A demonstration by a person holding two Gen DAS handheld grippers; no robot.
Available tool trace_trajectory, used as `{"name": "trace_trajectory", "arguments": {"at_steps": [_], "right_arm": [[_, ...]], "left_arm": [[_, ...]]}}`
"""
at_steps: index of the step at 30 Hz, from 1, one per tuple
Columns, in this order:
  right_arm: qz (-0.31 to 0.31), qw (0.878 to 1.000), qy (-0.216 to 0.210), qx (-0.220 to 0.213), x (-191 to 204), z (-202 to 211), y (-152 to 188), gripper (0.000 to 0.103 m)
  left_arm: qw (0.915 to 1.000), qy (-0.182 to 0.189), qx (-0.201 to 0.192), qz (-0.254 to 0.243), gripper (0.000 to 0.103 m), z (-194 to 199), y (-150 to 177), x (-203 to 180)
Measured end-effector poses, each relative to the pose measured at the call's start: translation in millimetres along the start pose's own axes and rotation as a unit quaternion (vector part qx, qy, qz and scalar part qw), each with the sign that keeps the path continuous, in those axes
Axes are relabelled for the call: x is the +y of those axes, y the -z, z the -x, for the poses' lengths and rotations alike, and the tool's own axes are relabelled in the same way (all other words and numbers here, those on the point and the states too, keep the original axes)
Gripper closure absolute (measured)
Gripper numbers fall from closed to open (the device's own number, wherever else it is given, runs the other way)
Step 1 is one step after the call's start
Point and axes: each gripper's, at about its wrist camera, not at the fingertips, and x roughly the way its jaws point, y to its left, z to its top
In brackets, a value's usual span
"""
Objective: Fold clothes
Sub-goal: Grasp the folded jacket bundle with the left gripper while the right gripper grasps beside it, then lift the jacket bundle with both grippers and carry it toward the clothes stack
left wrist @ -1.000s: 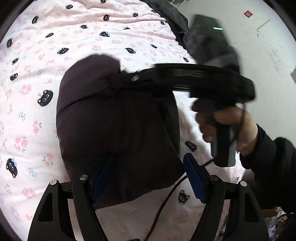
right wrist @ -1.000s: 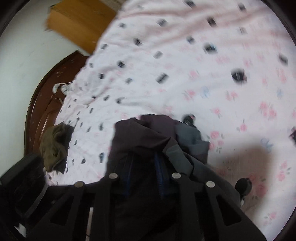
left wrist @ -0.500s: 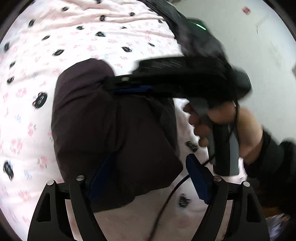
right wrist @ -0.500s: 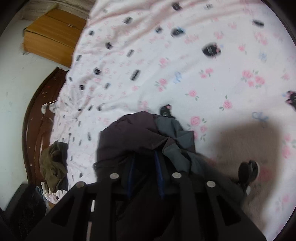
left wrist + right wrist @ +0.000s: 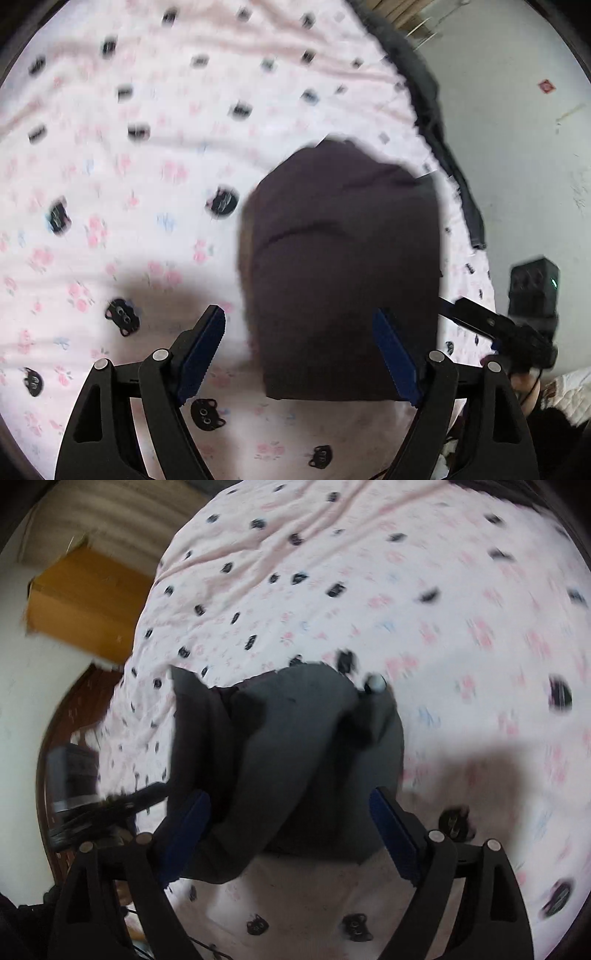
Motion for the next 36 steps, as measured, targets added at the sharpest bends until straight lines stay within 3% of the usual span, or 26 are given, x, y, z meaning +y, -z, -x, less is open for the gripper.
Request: {"name": "trace_trajectory", "arguments": {"at_steps": [2,7,10,16,20,23,27,30,32,34,35,36], "right_arm": [[-0.026,0.999,-0.020,-0.008,-12,-2,7,0.013],[-0.100,0.990,-0.101,-0.022,-67,-8,3,0.009],[-0.112,0.986,-0.120,0.012,-91,-23,-6,0.007],[-0.071,0.975,-0.199,0.068,-83,-47,-13,0.000],[-0.011,0.975,-0.178,0.133,-46,-74,-9,0.000],[0.026,0.979,-0.129,0.153,-24,-91,-10,0.000],[-0.044,0.983,-0.138,0.114,-43,-92,-21,0.001],[-0.023,0.986,-0.132,0.097,-39,-95,-24,0.000],[0.000,0.984,-0.131,0.118,-29,-104,-23,0.001],[0.010,0.982,-0.133,0.135,-24,-109,-23,0.010],[0.002,0.980,-0.138,0.140,-26,-110,-23,0.035],[-0.006,0.979,-0.143,0.145,-29,-112,-24,0.047]], "left_arm": [[0.9998,0.007,0.018,-0.003,0.025,-14,1,-1],[0.9975,-0.031,0.033,-0.054,0.024,-45,3,-34],[0.9956,-0.056,0.041,-0.062,0.020,-56,2,-40],[0.9976,-0.016,0.064,-0.017,0.017,-61,1,-19],[0.9978,-0.009,0.065,-0.008,0.017,-62,8,-20],[0.9976,-0.006,0.067,-0.016,0.017,-63,10,-23],[0.9970,0.012,0.075,-0.018,0.017,-61,11,-19],[0.9962,0.023,0.083,-0.015,0.017,-63,10,-15],[0.9953,0.031,0.091,-0.013,0.017,-66,10,-12],[0.9950,0.036,0.093,-0.010,0.019,-67,10,-11],[0.9951,0.035,0.092,-0.008,0.023,-66,11,-12],[0.9952,0.034,0.091,-0.006,0.025,-65,12,-12]]}}
